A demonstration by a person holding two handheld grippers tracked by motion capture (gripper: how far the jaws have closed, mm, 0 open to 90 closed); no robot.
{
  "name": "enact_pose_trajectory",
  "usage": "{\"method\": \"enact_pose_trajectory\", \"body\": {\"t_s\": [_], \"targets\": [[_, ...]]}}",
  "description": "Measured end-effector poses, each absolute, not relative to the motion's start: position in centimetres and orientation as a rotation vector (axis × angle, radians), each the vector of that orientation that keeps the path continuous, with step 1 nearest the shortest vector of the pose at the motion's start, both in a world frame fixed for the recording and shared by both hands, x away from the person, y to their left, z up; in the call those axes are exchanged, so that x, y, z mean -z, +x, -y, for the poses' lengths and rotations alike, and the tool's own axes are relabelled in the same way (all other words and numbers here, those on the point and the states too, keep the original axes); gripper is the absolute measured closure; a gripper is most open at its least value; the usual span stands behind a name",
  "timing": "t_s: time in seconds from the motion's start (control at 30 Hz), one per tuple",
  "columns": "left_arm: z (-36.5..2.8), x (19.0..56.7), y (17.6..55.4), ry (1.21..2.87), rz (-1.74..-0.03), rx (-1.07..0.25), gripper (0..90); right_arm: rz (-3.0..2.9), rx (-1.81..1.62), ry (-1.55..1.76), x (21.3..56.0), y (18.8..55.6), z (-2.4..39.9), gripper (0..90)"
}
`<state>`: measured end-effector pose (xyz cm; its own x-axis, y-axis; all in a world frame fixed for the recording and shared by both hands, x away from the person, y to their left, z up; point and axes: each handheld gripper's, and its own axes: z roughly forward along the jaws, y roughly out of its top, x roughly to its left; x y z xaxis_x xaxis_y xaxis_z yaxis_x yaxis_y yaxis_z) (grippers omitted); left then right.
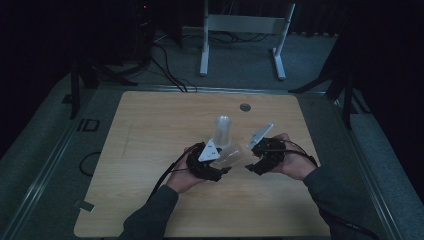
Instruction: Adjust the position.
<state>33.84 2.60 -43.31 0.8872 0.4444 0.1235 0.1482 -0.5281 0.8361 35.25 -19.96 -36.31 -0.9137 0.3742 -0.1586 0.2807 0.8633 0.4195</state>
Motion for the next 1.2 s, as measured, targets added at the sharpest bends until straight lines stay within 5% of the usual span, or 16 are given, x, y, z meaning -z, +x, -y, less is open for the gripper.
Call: {"method": "enact_pose_trajectory", "body": {"t_s": [1.2], "targets": [[-1.9, 44.0, 33.3, 2.190, -0.338, -0.385, 29.8, -2.966, -0.322, 0.276, 35.6, 36.1, 17.9, 36.7]]}}
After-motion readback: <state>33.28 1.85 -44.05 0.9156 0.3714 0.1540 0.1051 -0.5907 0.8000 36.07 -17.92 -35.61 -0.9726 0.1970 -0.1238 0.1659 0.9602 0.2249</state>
